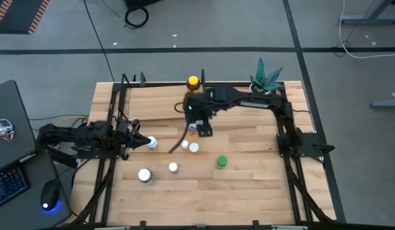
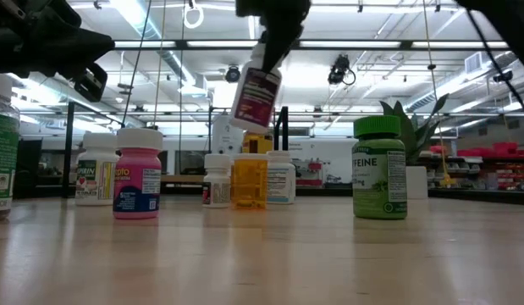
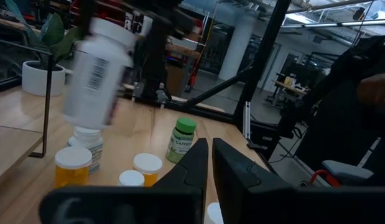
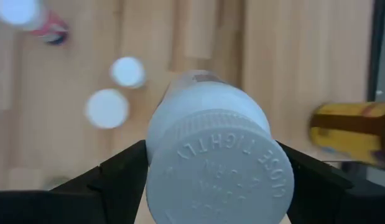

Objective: Pick and place medicine bottles onto shelf by color
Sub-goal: Put the white and purple pill bottle on the shelf

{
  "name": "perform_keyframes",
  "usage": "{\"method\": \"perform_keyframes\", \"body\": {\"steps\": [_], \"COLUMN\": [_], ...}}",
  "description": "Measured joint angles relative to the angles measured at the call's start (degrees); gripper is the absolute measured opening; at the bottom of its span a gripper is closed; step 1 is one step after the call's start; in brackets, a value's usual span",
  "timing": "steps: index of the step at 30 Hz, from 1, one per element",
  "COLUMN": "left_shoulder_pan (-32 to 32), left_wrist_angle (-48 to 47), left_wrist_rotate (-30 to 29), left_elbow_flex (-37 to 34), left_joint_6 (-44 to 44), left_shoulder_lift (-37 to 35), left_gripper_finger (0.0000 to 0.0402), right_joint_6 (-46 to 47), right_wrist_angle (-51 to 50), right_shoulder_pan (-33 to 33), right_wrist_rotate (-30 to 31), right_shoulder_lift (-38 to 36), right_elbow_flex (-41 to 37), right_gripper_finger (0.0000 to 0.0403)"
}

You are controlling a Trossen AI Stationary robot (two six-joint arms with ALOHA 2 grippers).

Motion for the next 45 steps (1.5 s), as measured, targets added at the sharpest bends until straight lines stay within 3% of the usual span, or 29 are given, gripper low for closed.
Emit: {"method": "perform_keyframes", "body": {"steps": [3, 11, 18, 27, 45], "left_shoulder_pan": [0.0, 0.0, 0.0, 0.0, 0.0], "left_wrist_angle": [0.0, 0.0, -0.1, 0.0, 0.1], "left_wrist_rotate": [0.0, 0.0, 0.0, 0.0, 0.0], "left_elbow_flex": [0.0, 0.0, 0.0, 0.0, 0.0], "left_joint_6": [0.0, 0.0, 0.0, 0.0, 0.0], "left_shoulder_lift": [0.0, 0.0, 0.0, 0.0, 0.0], "left_gripper_finger": [0.0034, 0.0036, 0.0028, 0.0038, 0.0035], "right_joint_6": [-2.9, -8.9, -12.9, -14.8, -17.6], "right_wrist_angle": [0.4, 6.4, 11.5, 9.2, 4.4], "right_shoulder_pan": [-2.5, -8.7, -10.4, -12.8, -14.0], "right_wrist_rotate": [0.1, 0.1, -1.4, -2.9, -3.6], "right_shoulder_lift": [3.8, 7.5, 7.9, 10.2, 7.7], "right_elbow_flex": [5.6, 5.2, 5.6, 5.4, 5.4], "right_gripper_finger": [0.0312, 0.0312, 0.0312, 0.0312, 0.0312]}}
